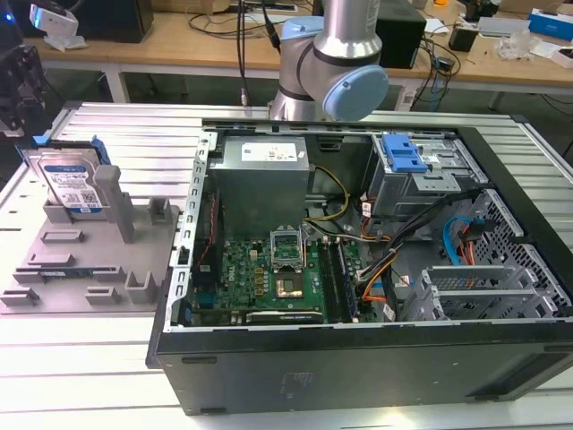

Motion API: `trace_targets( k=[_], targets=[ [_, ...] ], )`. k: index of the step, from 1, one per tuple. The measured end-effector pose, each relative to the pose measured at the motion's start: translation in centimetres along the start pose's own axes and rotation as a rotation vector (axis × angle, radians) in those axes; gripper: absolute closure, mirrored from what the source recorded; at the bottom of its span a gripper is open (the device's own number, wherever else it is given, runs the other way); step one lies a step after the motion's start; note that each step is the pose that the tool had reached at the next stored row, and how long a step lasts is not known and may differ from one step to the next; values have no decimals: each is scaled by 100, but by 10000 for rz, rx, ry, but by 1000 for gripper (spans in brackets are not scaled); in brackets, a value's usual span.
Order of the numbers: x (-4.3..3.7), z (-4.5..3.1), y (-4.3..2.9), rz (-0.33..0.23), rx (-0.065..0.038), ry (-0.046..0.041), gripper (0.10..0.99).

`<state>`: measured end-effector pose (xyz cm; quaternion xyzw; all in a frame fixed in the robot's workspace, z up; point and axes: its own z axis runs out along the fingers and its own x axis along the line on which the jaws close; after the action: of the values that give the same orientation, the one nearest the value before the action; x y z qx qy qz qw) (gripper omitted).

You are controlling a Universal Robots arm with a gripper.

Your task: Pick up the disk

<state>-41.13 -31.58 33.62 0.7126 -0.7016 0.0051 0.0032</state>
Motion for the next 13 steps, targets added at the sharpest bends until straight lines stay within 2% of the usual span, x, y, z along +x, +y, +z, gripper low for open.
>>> trace_targets(
  k=[13],
  targets=[
    [-38, 175, 12, 0, 0, 51, 545]
  ],
)
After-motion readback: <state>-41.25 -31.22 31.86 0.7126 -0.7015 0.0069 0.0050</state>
